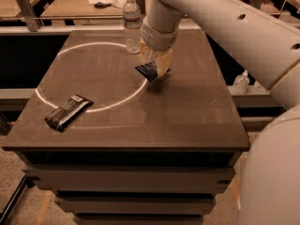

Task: Move rxbar blueberry near rxbar chocolate

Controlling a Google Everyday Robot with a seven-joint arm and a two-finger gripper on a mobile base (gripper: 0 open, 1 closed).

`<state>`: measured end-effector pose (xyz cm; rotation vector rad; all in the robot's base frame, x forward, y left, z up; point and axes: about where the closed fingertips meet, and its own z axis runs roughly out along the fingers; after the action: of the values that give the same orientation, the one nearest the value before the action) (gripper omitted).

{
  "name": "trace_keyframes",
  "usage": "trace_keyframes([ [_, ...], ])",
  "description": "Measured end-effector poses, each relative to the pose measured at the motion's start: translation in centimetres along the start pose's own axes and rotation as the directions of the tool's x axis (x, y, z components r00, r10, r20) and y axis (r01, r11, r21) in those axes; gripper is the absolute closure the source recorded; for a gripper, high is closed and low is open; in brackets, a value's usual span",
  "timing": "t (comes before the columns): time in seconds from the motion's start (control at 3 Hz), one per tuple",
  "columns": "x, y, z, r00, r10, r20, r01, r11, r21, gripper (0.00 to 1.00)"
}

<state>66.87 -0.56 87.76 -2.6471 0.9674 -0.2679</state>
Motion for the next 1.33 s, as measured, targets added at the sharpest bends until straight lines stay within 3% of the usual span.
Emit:
trace_keyframes([
  [0.33, -5.6, -0.8, 1.2, 0.993, -0.112, 0.047, 0.111, 0.9935, 0.023, 1.00],
  [0.67, -11.5, -2.0, 2.5, 0.960, -0.246, 0.133, 0.231, 0.9659, 0.116, 0.98],
  [1.33, -15.9, -3.6, 2.6, 0.893, -0.383, 0.236, 0.325, 0.9118, 0.251, 0.53],
])
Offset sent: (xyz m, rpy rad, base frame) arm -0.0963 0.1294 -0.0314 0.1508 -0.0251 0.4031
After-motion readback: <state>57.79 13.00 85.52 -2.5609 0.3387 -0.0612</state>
